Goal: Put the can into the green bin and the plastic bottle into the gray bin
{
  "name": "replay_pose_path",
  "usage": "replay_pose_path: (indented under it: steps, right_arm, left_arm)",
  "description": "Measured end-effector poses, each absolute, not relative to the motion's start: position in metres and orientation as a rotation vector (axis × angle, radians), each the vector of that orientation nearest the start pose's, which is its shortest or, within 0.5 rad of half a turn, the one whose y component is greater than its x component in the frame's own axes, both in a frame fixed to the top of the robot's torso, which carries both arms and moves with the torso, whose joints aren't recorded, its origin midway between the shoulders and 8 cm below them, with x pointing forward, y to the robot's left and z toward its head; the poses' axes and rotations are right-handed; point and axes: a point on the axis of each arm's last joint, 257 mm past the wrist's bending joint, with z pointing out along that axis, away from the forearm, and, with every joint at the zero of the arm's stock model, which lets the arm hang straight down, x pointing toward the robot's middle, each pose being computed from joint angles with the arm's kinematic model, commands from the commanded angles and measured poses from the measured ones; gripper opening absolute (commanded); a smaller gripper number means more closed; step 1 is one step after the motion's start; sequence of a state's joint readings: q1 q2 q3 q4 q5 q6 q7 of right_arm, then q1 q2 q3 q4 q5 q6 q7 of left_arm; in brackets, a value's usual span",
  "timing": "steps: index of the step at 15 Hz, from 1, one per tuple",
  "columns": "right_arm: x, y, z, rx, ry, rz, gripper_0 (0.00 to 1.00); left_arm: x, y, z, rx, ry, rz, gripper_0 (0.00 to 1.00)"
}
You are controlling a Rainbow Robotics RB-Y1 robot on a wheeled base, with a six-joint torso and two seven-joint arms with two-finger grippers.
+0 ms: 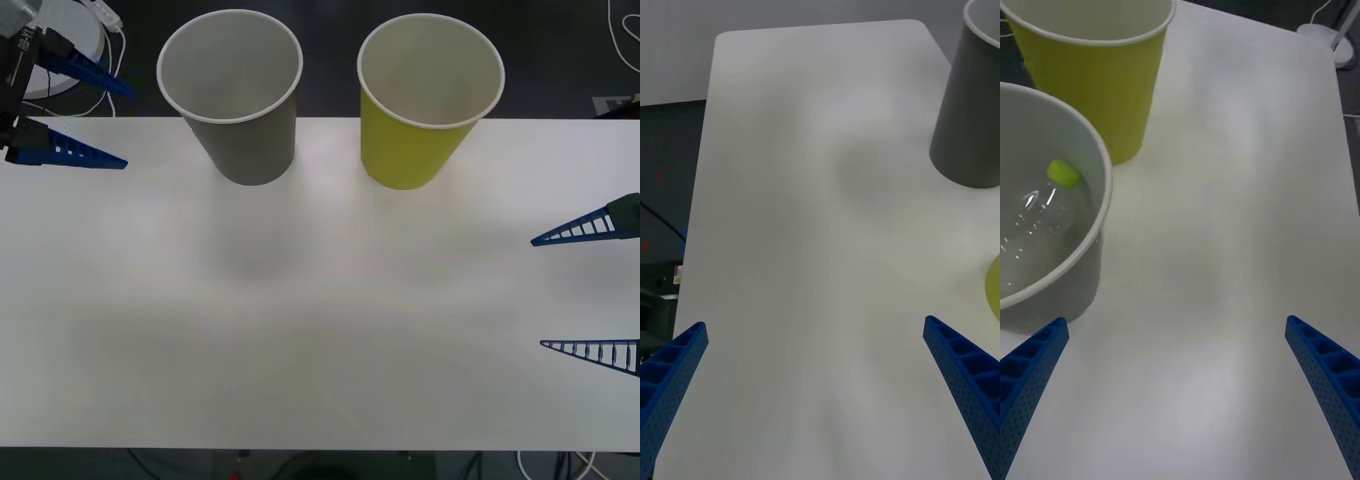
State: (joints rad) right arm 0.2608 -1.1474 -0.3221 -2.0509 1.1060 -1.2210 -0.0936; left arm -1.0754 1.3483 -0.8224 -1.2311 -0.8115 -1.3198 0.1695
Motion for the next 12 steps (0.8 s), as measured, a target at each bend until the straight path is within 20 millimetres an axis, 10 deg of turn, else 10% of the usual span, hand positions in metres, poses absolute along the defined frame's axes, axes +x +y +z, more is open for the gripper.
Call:
replay_pose_path:
  steps: [12]
  right_arm:
    - [0.312, -0.249, -0.122, -1.617, 1.483, 0.406, 1.0]
  left_arm:
    - [0.45, 0.232, -0.068, 1.6, 1.51, -0.558, 1.0]
